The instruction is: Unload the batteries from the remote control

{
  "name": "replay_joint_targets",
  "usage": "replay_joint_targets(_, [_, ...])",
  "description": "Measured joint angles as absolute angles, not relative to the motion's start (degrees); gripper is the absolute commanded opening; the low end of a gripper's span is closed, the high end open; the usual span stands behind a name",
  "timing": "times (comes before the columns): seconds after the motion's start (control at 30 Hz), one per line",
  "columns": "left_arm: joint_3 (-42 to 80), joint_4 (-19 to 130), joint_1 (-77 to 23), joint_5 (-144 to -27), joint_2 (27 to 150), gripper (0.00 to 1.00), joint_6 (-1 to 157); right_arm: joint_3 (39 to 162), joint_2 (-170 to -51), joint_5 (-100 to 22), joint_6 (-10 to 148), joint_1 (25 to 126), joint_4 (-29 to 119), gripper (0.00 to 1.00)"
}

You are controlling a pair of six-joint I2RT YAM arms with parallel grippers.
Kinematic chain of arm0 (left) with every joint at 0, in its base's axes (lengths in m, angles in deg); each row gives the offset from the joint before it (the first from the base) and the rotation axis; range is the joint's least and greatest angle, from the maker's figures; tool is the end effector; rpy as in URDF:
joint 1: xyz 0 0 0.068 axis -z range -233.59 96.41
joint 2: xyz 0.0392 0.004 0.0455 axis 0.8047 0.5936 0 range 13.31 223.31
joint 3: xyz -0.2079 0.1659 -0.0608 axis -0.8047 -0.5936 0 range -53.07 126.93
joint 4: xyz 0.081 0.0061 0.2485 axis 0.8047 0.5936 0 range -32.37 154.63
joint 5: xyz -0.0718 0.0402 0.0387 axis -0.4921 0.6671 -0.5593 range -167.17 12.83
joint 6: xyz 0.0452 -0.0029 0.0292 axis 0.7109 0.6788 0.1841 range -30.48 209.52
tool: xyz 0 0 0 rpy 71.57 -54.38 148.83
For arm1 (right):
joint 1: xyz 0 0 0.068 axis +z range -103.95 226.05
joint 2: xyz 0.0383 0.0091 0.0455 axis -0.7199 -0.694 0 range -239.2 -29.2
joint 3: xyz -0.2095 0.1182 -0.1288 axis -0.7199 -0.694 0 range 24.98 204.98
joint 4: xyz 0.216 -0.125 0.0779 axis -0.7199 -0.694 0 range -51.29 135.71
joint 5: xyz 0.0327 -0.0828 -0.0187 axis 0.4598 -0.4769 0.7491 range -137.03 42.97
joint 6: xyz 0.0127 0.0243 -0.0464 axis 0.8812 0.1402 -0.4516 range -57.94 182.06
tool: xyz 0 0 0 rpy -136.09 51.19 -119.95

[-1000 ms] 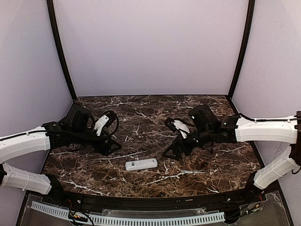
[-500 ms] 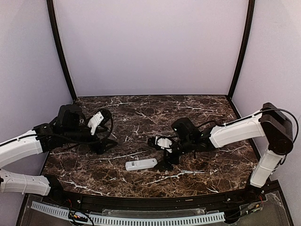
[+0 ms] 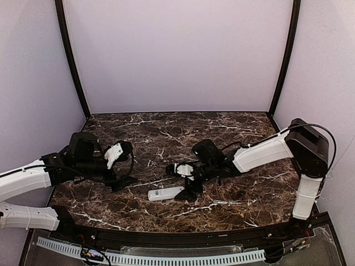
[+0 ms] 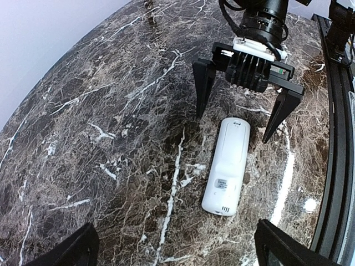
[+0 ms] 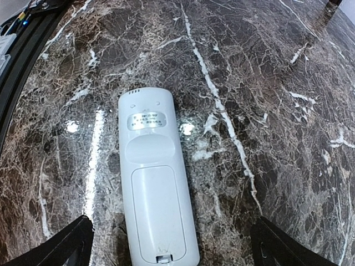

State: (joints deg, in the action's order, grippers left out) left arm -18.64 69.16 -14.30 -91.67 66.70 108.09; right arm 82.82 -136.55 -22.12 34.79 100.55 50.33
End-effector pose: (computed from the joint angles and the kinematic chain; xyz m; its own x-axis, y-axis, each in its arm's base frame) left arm 0.1547 -0.1381 0.2476 -0.1239 0.4996 -0.8573 0.8644 0.4786 0.1540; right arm 0.2079 0.3171 0.1432 0.0534 -0.6407 -0.7660 -0.9981 -0.0110 -0.0604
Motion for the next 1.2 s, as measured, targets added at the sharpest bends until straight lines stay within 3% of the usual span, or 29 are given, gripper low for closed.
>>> replay_joint_targets(0.23, [-18.7,68.5,-14.3,-93.2,66.5,0.98,108.4,83.6,-138.6,-22.3,34.0,101.2,50.2,0.88])
replay_joint_targets(0.6, [-19.4,67.9,-14.3,-94.9,66.1,0.95,108.4,84.2,-141.3,-22.3,33.3,101.8,49.5,0.68])
replay_joint_targets(0.87, [-19.5,67.9,-14.3,-96.0,66.1,0.93,108.4,84.4,-141.6,-21.7,32.7,101.8,49.6,0.42])
replay_joint_targets(1.2, [-19.5,67.7,-14.3,-96.9,65.7,0.92,108.4,84.4,-141.6,-21.5,32.5,101.8,49.6,0.25])
